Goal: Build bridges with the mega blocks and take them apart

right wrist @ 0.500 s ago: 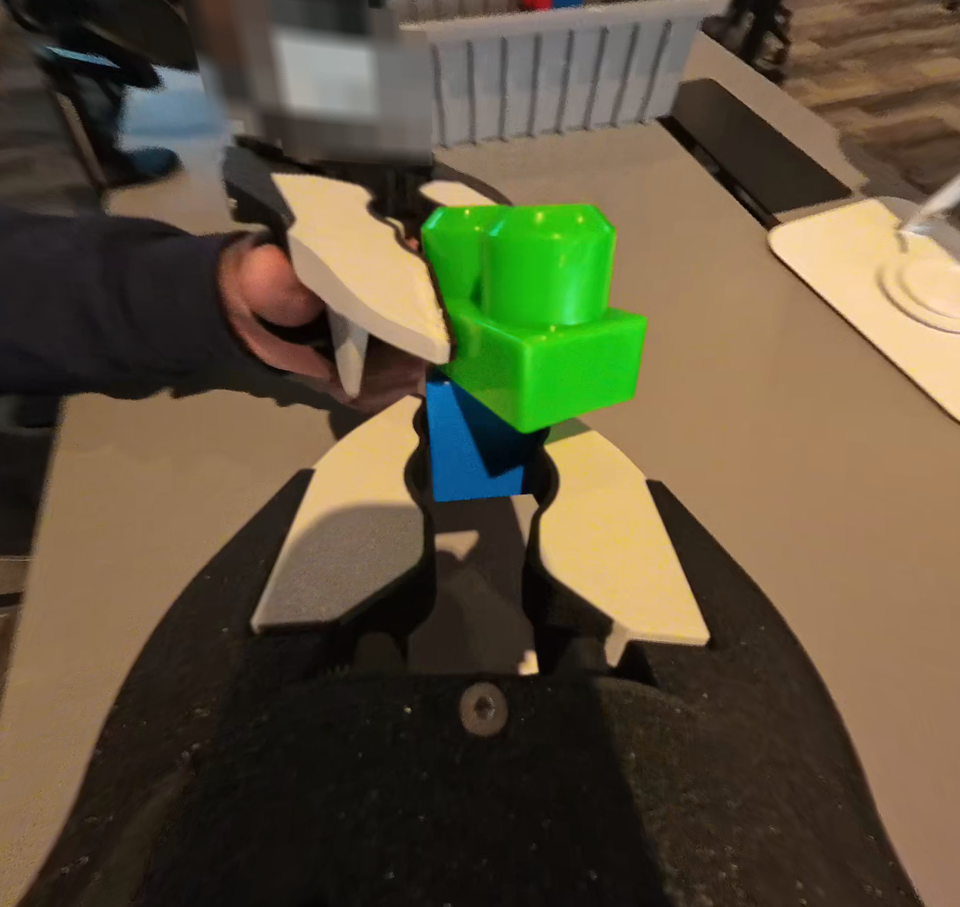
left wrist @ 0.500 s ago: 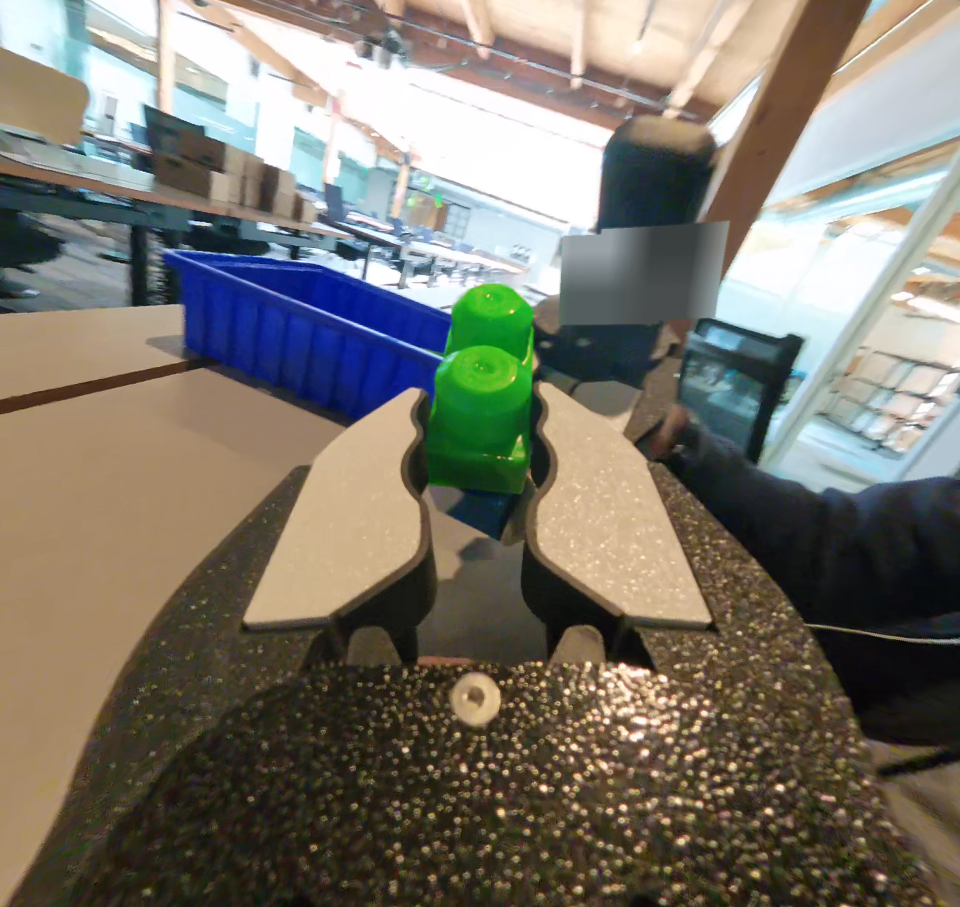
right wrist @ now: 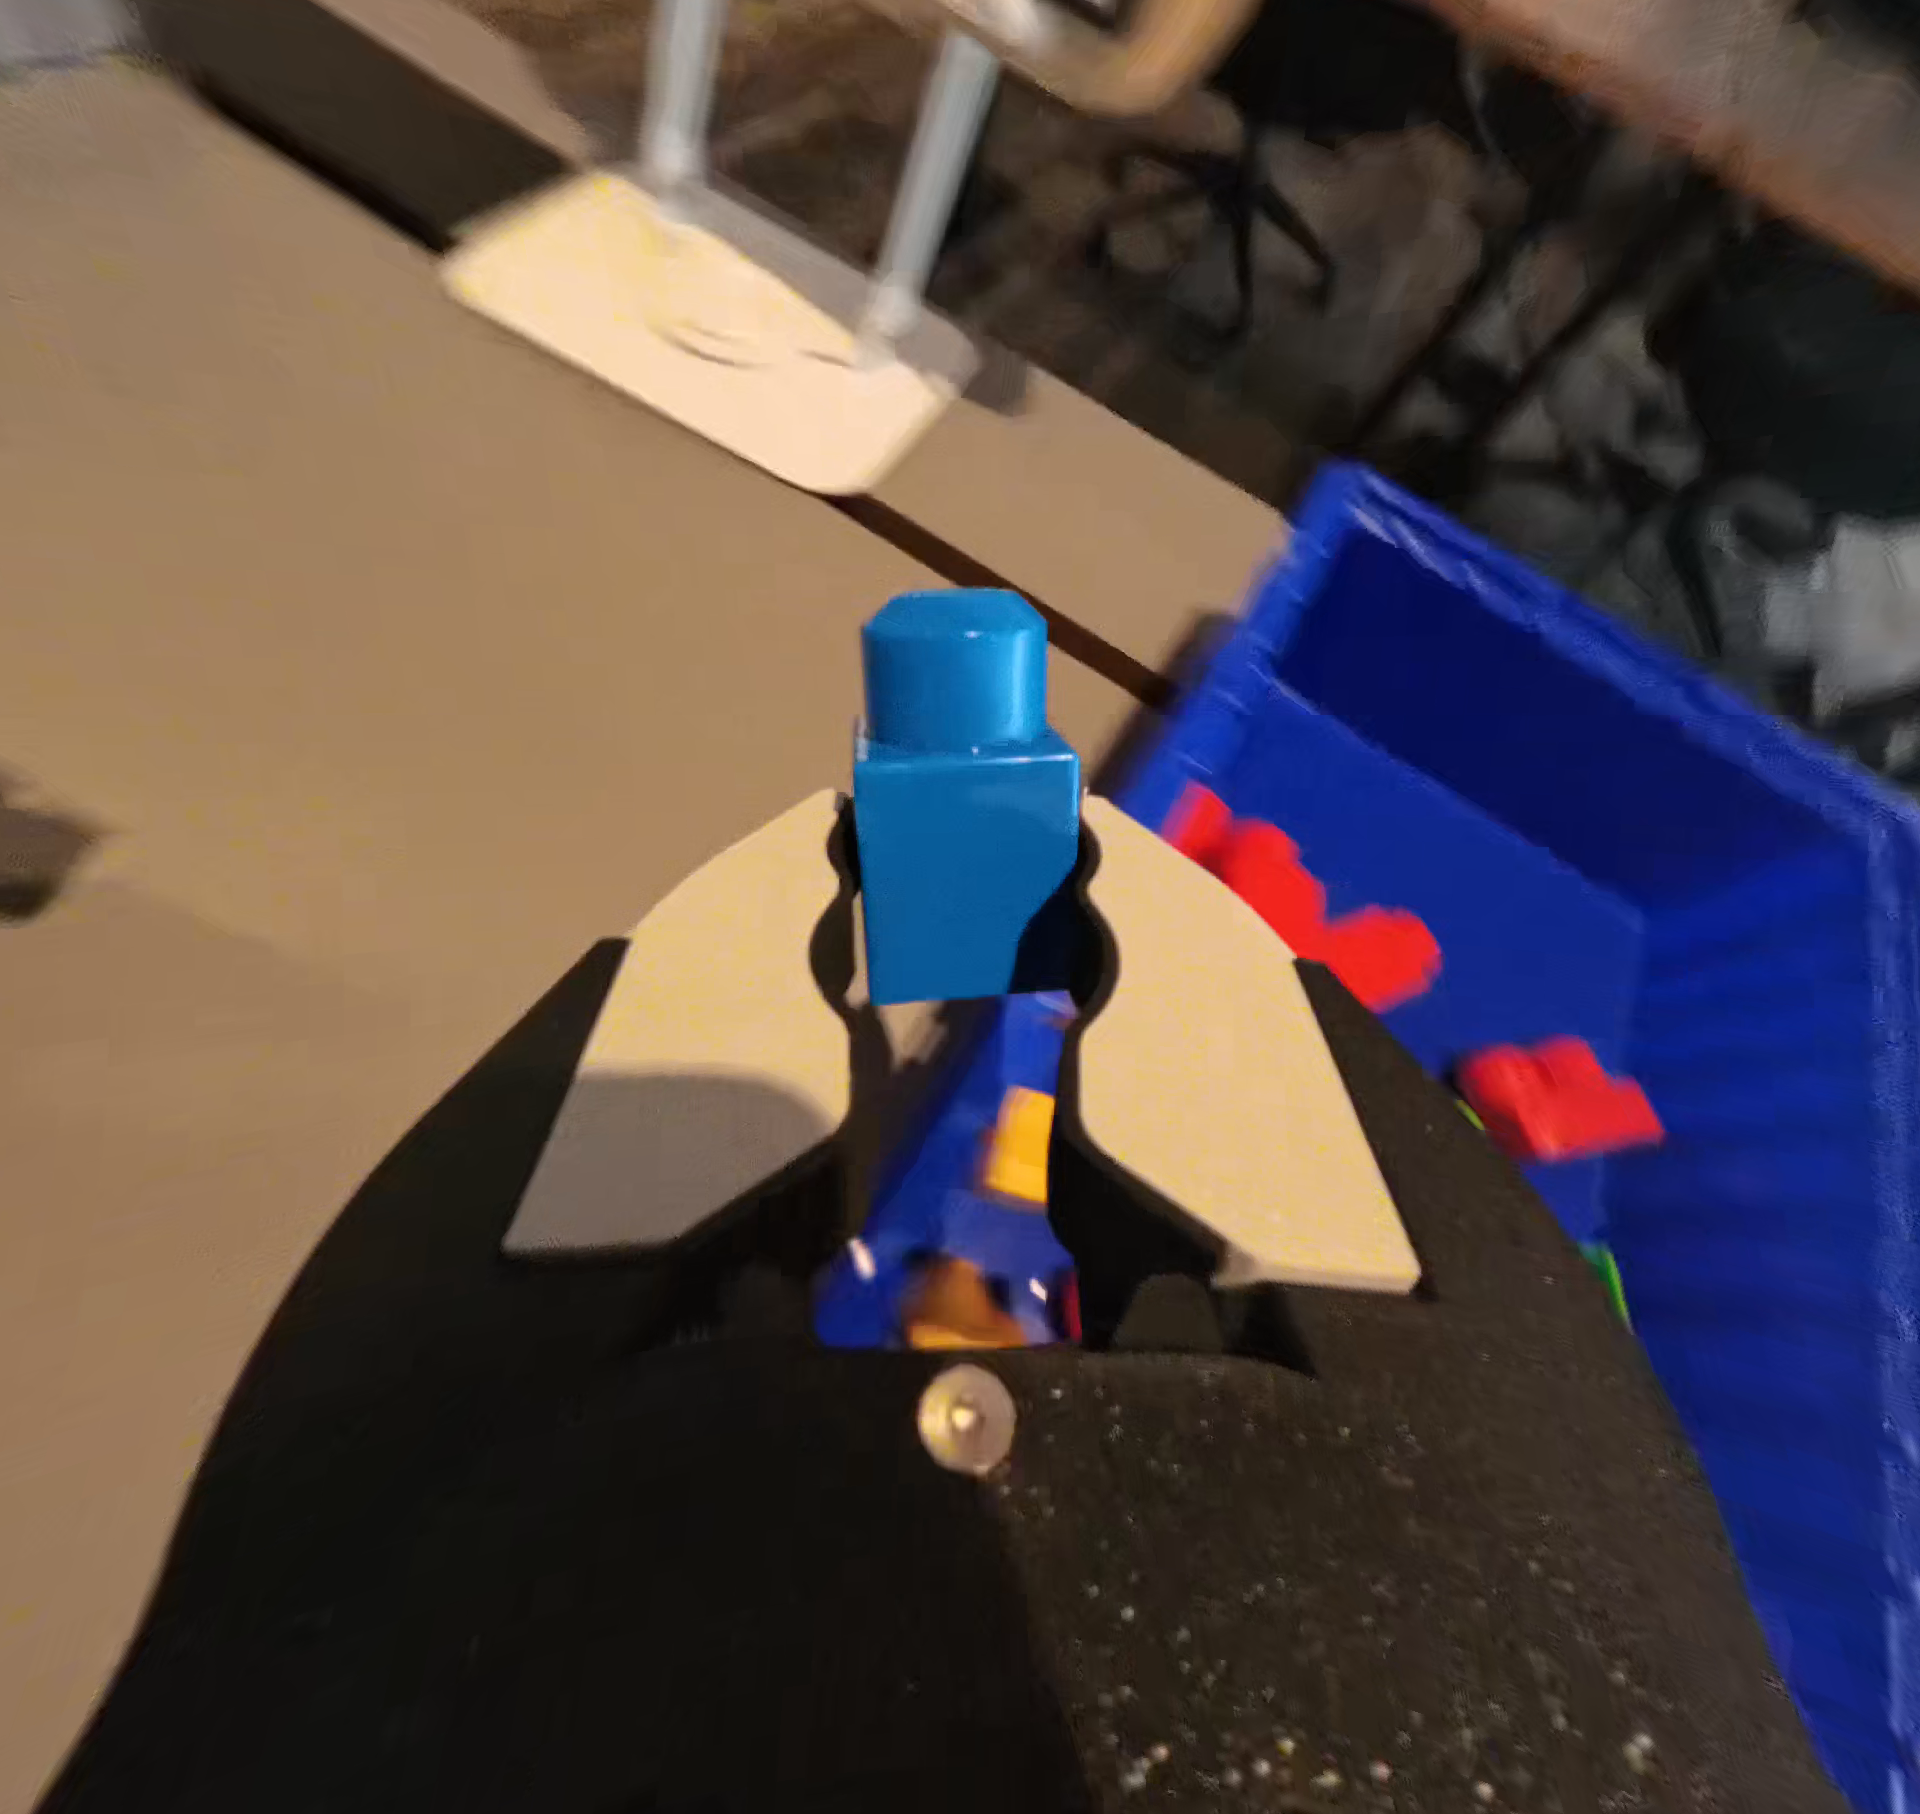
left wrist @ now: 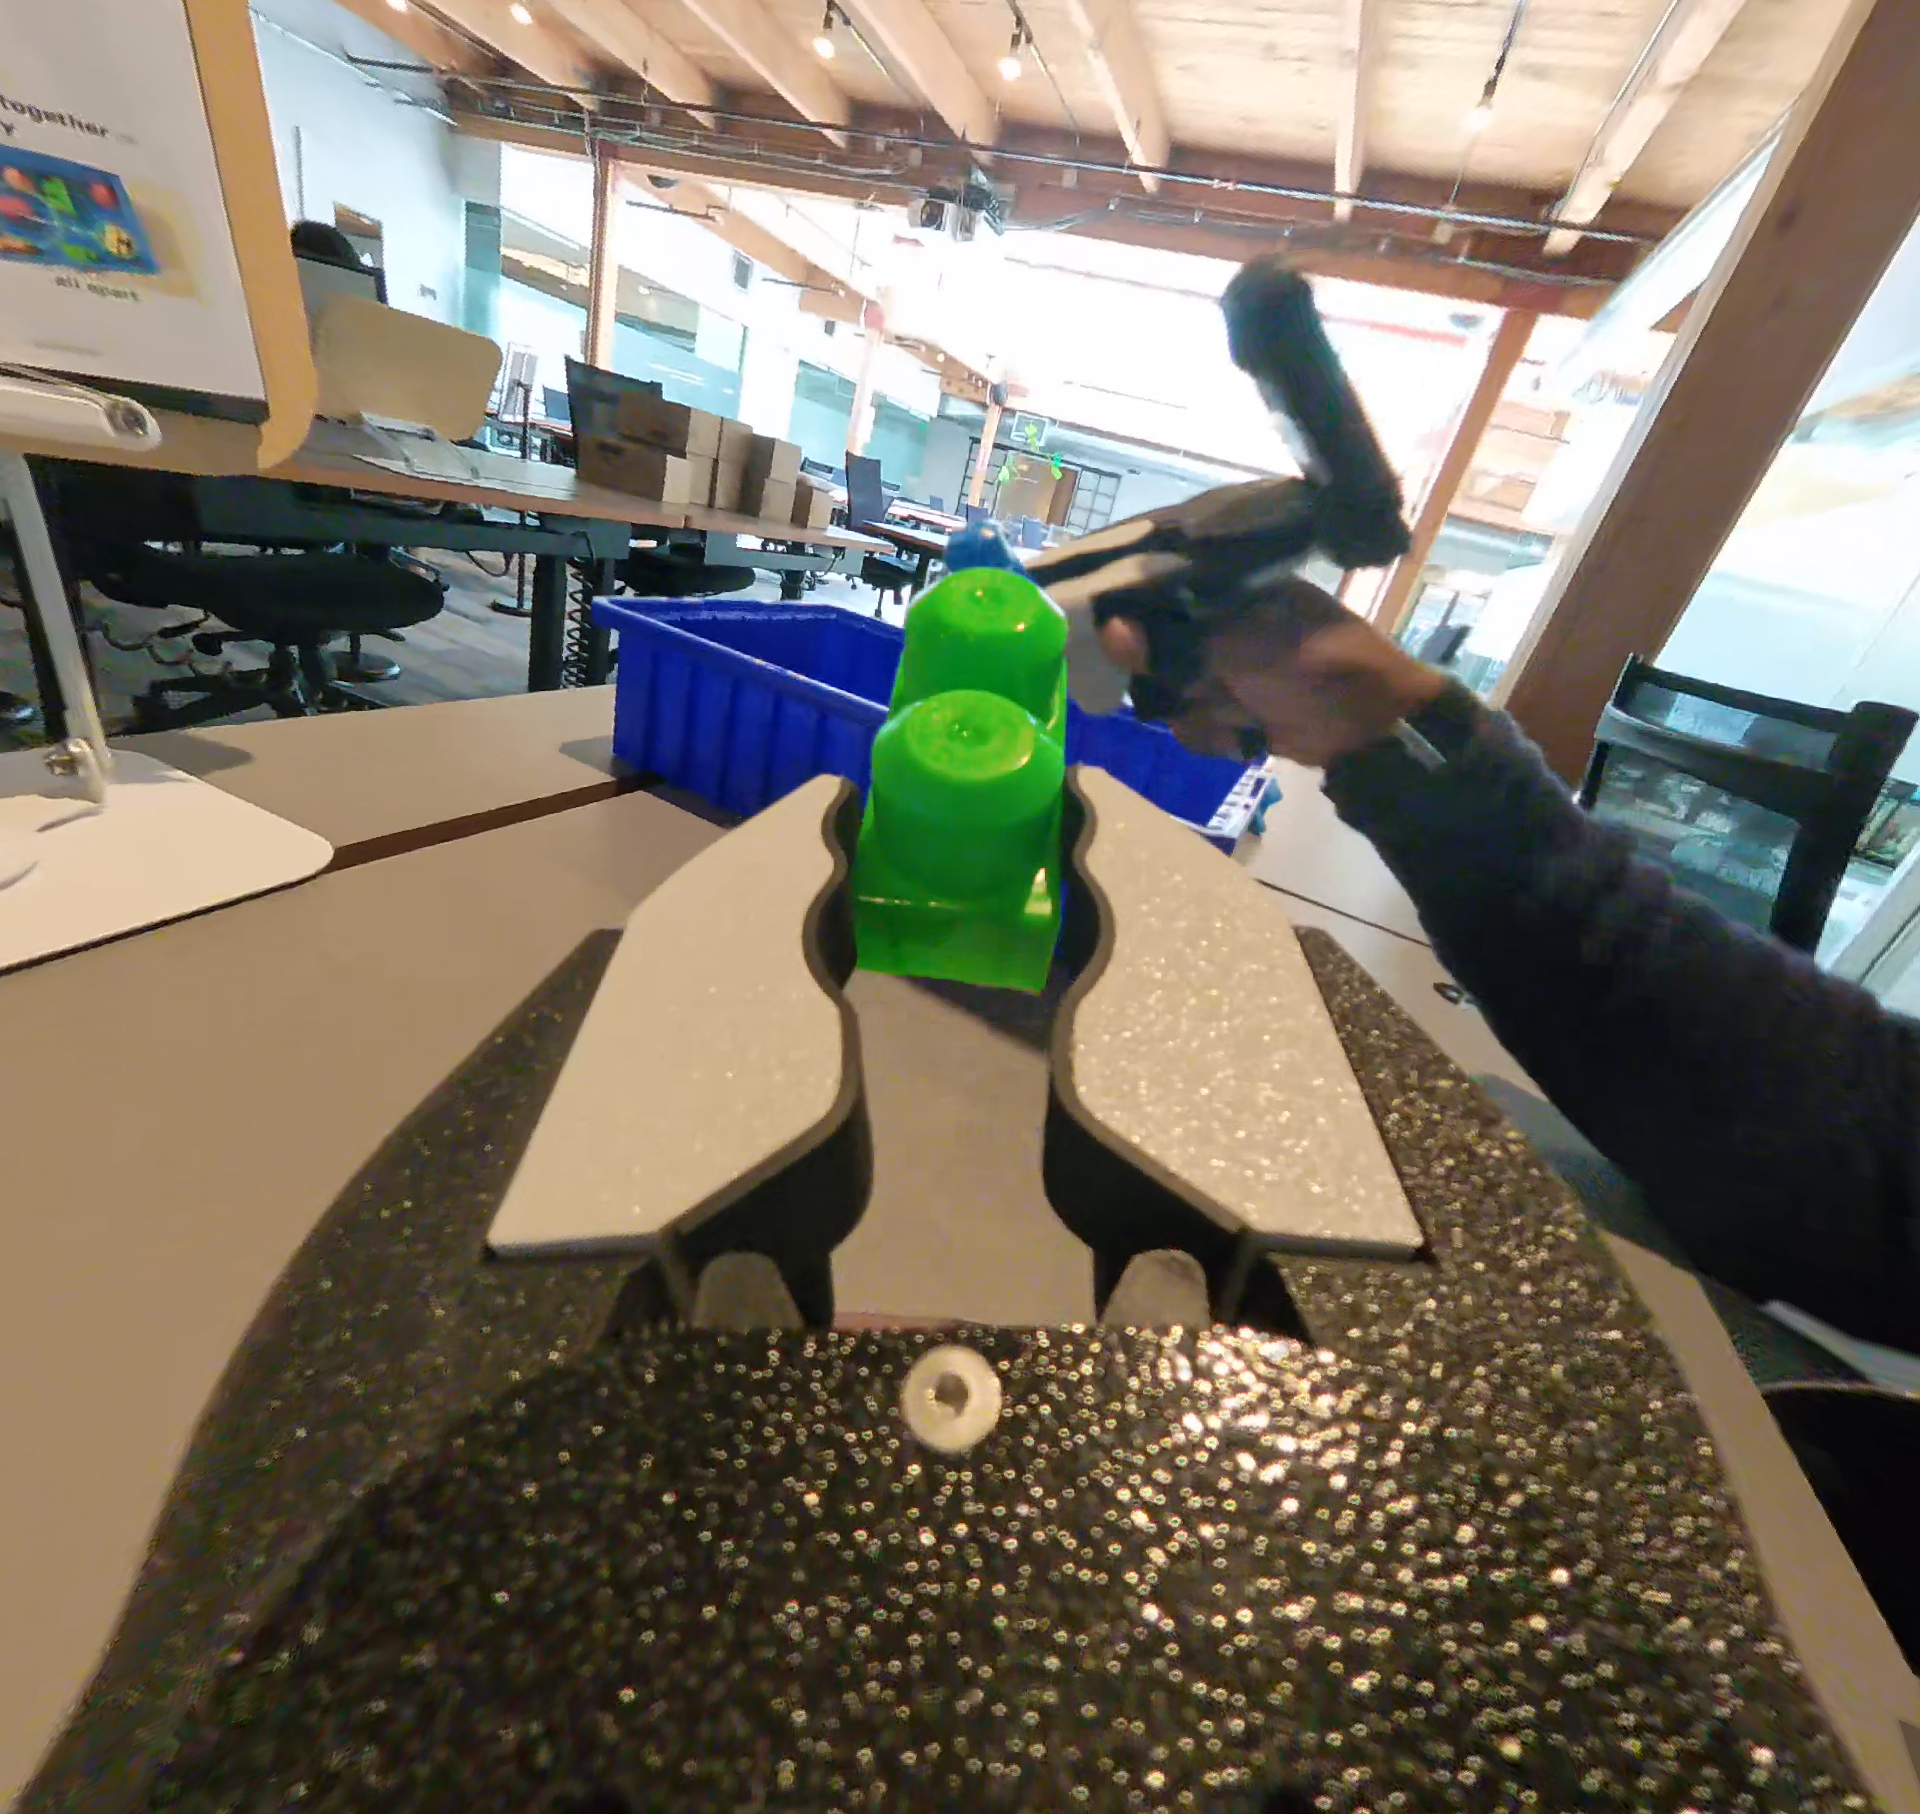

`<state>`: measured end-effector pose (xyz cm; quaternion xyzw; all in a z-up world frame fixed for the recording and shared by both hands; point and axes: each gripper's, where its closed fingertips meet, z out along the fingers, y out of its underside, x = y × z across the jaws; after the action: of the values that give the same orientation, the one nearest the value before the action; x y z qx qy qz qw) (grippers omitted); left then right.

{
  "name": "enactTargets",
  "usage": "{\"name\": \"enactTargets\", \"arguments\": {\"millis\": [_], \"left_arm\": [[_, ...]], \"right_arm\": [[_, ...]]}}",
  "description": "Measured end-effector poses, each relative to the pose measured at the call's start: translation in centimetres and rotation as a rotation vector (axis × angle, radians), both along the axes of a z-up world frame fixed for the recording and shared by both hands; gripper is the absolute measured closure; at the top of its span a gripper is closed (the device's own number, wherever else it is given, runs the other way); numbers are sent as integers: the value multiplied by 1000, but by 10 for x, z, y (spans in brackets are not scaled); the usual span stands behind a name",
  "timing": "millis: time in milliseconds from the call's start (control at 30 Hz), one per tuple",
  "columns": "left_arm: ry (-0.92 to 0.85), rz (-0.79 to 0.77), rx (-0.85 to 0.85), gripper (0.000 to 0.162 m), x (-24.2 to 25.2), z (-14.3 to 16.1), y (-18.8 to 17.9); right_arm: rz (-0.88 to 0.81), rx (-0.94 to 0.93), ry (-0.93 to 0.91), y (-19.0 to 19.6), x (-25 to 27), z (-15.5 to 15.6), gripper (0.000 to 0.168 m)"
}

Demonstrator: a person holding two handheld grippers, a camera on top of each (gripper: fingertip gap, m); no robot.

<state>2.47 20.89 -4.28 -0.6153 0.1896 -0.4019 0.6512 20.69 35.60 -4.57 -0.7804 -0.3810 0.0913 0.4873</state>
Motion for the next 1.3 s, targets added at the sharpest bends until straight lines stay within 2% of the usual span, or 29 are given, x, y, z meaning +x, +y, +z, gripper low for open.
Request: {"name": "enactTargets", "arguments": {"millis": [100,167,300,400,467,567,633,733,833,967,1067,1133,1300], "left_arm": [[28,-3,2,126,5,-4,0],[29,-8,3,126,6,-4,0],[34,-13,-1,127,7,-5,1],[34,-20,-15,127,8,-8,1],[38,-27,-19,127,10,-9,1],[60,-33,-17,126,13,-11,0],[87,-39,-9,126,17,-12,-1],[119,-82,6,126,26,-14,-7],[158,-107,26,126,34,-18,-11],[280,-92,89,126,42,-26,-14],[378,-28,170,126,40,-26,-14],[390,-43,207,126,41,-21,-18],[340,-110,186,126,45,-17,-25]], "right_arm": [[-184,-229,18,64,75,-33,131],[-274,-296,4,95,111,-53,131],[-355,-405,19,125,141,-88,128],[-389,-466,2,126,148,-112,106],[-387,-468,29,123,146,-112,93],[-368,-332,132,119,134,-71,93],[-275,-228,219,101,107,-33,97],[53,-154,295,38,30,7,104],[408,-203,327,-46,-50,8,104],[647,-419,392,-119,-112,-15,101],[711,-527,473,-137,-129,-14,102],[731,-558,516,-140,-129,-10,100],[865,-481,524,-155,-123,1,93]]}}
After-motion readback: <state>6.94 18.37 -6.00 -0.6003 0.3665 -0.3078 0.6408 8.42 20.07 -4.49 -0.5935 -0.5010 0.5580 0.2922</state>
